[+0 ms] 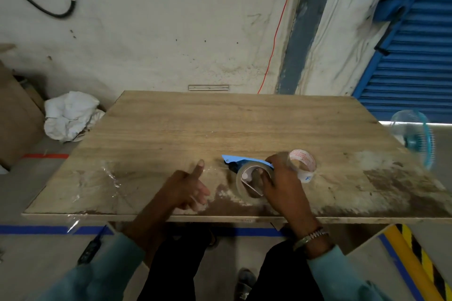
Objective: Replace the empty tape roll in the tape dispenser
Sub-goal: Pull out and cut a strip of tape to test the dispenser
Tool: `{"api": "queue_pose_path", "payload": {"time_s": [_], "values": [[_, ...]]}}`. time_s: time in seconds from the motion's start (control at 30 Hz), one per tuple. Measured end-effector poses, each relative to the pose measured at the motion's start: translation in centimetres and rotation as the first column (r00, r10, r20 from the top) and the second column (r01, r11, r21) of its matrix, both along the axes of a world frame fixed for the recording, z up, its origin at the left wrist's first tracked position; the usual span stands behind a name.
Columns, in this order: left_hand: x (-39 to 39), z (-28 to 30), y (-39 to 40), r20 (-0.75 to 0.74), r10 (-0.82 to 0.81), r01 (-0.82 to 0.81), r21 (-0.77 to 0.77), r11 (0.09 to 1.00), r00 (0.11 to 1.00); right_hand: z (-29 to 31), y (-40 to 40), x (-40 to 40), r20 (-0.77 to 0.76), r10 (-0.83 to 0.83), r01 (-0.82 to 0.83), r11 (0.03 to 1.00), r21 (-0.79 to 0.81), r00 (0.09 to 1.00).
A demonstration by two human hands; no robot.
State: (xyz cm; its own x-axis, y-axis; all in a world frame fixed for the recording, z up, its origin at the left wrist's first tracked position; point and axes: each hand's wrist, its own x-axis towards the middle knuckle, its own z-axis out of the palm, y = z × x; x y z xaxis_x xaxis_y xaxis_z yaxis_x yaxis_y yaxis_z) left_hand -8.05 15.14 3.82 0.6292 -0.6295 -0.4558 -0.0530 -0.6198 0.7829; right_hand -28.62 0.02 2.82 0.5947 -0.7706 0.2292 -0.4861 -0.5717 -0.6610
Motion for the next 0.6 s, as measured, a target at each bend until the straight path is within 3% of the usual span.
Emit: {"api": "queue_pose_path", "payload": {"time_s": [0.1, 0.2, 0.27, 0.33, 0.4, 0.47, 0.6], "values": [[-1.5, 0.3, -1.7, -0.414, 0.079, -0.126, -0.089, 0.988, 0.907, -0.2, 1.8, 0.2, 0.067, 0.024, -0.018, 0.995, -0.098, 0.997], [-1.5, 0.5, -2.8, -0.586, 0.18, -0.321, -0.146, 0.936, 0.79, -0.4, 4.0, 0.0, 0.141, 0.074, -0.063, 0.995, -0.08, 0.987], [-1.6, 0.5, -3.3, -0.579, 0.215, -0.375, -0.17, 0.911, 0.786, -0.4, 5.4, -0.2, 0.162, 0.079, -0.08, 0.997, 0.0, 0.984], [-1.9, 0.7, -3.4, -0.518, 0.224, -0.376, -0.21, 0.902, 0.826, 0.2, 6.4, -0.3, 0.158, 0.02, -0.051, 0.979, 0.195, 0.987], [-2.0, 1.1, -3.6, -0.441, 0.206, -0.341, -0.252, 0.906, 0.874, 1.3, 7.2, -0.5, 0.133, -0.044, -0.014, 0.914, 0.405, 0.99], [-2.0, 2.0, -3.8, -0.396, 0.177, -0.312, -0.308, 0.899, 0.901, 2.4, 7.5, -0.9, 0.106, -0.077, 0.011, 0.855, 0.518, 0.991], [-2.1, 3.8, -4.0, -0.316, 0.071, -0.196, -0.387, 0.901, 0.946, 3.8, 7.8, -1.2, 0.131, 0.021, -0.106, 0.718, 0.688, 0.991]]}}
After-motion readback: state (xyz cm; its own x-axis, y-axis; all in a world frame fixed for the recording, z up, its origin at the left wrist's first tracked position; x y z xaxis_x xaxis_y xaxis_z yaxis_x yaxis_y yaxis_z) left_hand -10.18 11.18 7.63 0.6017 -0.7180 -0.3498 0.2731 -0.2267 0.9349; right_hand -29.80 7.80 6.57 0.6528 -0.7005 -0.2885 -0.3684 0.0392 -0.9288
